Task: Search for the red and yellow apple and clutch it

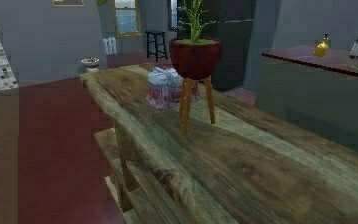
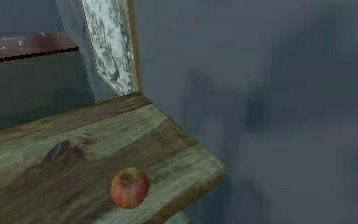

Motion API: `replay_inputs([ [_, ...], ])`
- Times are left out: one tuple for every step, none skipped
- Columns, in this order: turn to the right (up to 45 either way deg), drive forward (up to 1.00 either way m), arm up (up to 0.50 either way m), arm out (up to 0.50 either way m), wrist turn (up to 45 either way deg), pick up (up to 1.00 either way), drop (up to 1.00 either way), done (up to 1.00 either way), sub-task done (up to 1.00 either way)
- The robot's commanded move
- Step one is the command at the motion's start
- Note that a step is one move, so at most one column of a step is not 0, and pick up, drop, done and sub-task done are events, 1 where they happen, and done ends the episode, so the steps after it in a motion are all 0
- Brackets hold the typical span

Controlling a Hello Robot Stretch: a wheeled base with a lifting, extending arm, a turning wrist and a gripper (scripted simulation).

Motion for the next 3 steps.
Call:
replay_inputs([
  [0.0, 0.0, 0.38, 0.0, 0.0, 0.0, 0.0, 0.0, 0.0],
  [0.0, 0.0, 0.0, 0.0, 45.0, 0.0, 0.0, 0.0, 0.0],
  [0.0, 0.0, 0.0, 0.0, 45.0, 0.0, 0.0, 0.0, 0.0],
])
